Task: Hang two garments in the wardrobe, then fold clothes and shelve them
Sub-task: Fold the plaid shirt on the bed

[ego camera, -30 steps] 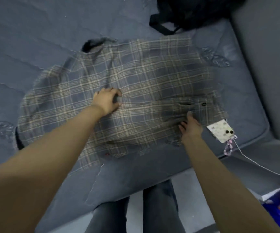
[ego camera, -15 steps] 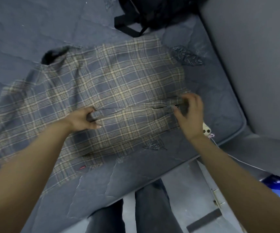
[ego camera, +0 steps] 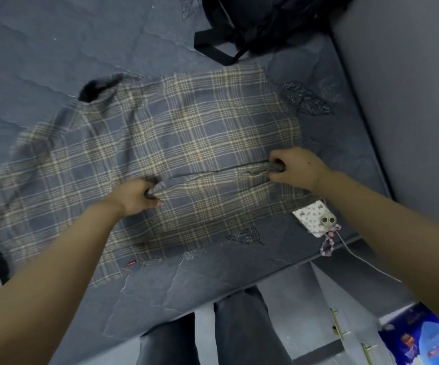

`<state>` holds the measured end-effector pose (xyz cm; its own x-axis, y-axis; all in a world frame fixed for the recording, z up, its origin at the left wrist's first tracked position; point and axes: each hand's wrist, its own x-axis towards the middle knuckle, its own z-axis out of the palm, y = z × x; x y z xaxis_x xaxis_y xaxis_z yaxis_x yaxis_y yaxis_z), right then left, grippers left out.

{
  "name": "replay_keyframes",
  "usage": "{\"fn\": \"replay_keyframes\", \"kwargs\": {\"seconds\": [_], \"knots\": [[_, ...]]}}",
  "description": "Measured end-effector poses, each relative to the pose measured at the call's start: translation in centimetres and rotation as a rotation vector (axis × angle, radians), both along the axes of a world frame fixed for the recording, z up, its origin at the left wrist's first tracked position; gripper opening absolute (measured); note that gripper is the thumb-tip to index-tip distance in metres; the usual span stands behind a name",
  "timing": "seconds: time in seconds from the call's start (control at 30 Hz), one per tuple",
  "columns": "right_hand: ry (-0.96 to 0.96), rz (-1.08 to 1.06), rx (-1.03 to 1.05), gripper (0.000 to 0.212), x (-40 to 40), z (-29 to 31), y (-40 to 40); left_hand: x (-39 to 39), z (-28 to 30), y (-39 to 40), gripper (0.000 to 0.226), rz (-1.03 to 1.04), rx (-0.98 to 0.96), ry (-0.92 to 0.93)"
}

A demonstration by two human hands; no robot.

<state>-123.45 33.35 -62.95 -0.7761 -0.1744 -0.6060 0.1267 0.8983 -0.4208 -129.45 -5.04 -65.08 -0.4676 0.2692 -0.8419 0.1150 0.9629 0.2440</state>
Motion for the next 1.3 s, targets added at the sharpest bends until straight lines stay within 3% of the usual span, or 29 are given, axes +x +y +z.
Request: {"fn": "replay_keyframes", "kwargs": {"seconds": [0.13, 0.27, 0.4, 0.5, 0.57, 0.67, 0.73, 0.87, 0.93, 1.0, 1.1, 1.2, 1.3], "knots": [[-0.035, -0.034, 0.055, 0.023, -0.3, 0.1, 0.1, 0.5, 0.0, 0.6, 0.028, -0.082, -0.067, 0.183], [0.111, -0.101, 0.102, 0.042, 0.8, -0.1, 0.3, 0.8, 0.5, 2.8, 0.064, -0.124, -0.045, 0.301], [0.285, -0.583, -0.009, 0.051, 3.5, 0.0, 1.6, -1.2, 1.9, 8.8, 0.056, -0.150, 0.175, 0.430], [0.100, -0.960, -0.103, 0.069, 5.4, -1.0, 2.8, -3.7, 2.4, 15.5, 0.045, -0.200, 0.313, 0.466], [-0.026, -1.074, -0.207, 0.076, 6.0, -1.8, 3.1, -5.5, 2.1, 20.1, 0.045, -0.292, 0.388, 0.483], [-0.108, -1.014, -0.194, 0.079, 6.3, -3.1, 3.2, -7.7, 1.0, 26.3, 0.058, -0.562, 0.413, 0.467], [-0.106, -1.056, -0.294, 0.067, 6.0, -3.7, 2.9, -9.0, 0.1, 29.1, 0.069, -0.771, 0.344, 0.424], [-0.048, -1.036, -0.429, 0.047, 6.1, -4.1, 2.0, -11.1, -1.2, 31.4, 0.080, -0.869, 0.216, 0.319], [0.053, -0.912, -0.319, 0.041, 6.3, -3.3, 1.2, -11.4, -0.8, 31.1, 0.064, -0.890, 0.254, 0.344], [0.212, -0.721, -0.079, 0.034, 6.8, -2.4, 0.0, -11.2, 0.0, 29.8, 0.041, -0.952, 0.354, 0.440], [0.375, -0.593, 0.223, 0.029, 8.0, -1.4, -2.2, -10.2, 1.6, 25.7, 0.029, -0.974, 0.531, 0.627], [0.460, -0.552, 0.193, 0.029, 9.5, -1.1, -3.3, -8.4, 3.2, 20.8, 0.018, -0.969, 0.613, 0.725], [0.500, -0.430, 0.099, 0.039, 10.6, -1.3, -4.0, -6.5, 4.0, 17.1, 0.023, -0.963, 0.593, 0.697]]}}
